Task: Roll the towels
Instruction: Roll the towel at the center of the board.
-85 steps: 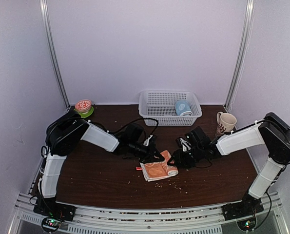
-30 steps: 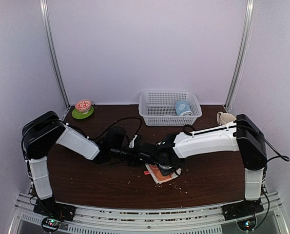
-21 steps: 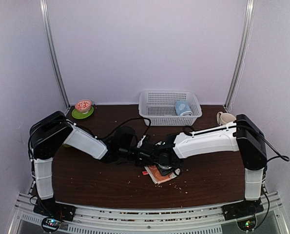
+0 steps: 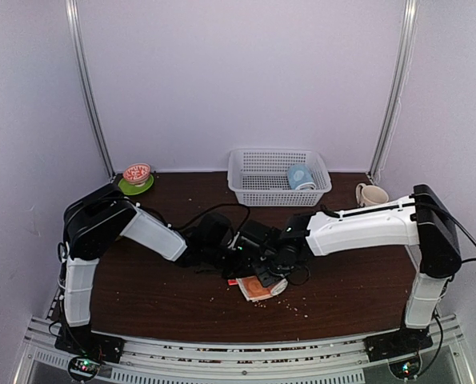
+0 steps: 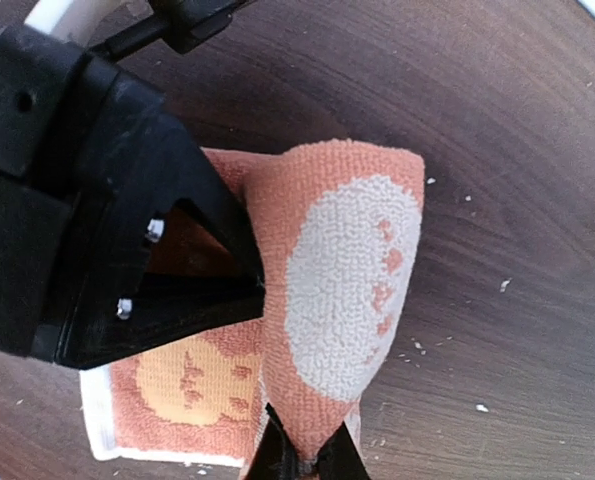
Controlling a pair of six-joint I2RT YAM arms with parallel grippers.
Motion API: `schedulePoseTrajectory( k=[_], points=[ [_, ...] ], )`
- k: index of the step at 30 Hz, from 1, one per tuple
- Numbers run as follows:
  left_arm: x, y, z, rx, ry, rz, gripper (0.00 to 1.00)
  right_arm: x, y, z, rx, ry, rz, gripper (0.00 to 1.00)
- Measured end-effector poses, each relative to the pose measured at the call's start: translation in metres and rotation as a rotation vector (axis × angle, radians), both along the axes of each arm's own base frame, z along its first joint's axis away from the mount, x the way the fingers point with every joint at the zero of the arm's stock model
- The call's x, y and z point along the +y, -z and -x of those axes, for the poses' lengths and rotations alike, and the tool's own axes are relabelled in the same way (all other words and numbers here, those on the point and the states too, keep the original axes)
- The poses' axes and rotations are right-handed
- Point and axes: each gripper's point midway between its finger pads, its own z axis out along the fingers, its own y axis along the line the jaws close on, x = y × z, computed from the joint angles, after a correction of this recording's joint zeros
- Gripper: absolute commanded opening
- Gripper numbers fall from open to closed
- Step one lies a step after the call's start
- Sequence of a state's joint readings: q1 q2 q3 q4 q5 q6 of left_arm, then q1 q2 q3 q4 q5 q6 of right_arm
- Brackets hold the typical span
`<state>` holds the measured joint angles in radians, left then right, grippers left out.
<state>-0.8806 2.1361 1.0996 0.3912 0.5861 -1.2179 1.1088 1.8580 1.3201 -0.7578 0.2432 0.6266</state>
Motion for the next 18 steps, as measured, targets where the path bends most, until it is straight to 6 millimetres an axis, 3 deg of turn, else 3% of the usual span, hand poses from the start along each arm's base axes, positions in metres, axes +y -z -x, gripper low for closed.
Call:
schedulePoseTrajectory(
  k=[7, 10, 18],
  points=[
    [0.001, 0.000, -0.002, -0.003, -0.006, -0.002, 0.04, -0.004, 0.004, -0.001, 0.085, 0.005, -0.148, 0.16],
    [0.001, 0.000, -0.002, -0.003, -0.007, -0.002, 0.04, 0.000, 0.005, 0.000, 0.106, -0.017, -0.173, 0.01],
    [0.004, 0.000, -0.001, -0.006, -0.005, -0.006, 0.07, 0.004, 0.012, -0.009, 0.093, -0.040, -0.058, 0.00]
  ],
)
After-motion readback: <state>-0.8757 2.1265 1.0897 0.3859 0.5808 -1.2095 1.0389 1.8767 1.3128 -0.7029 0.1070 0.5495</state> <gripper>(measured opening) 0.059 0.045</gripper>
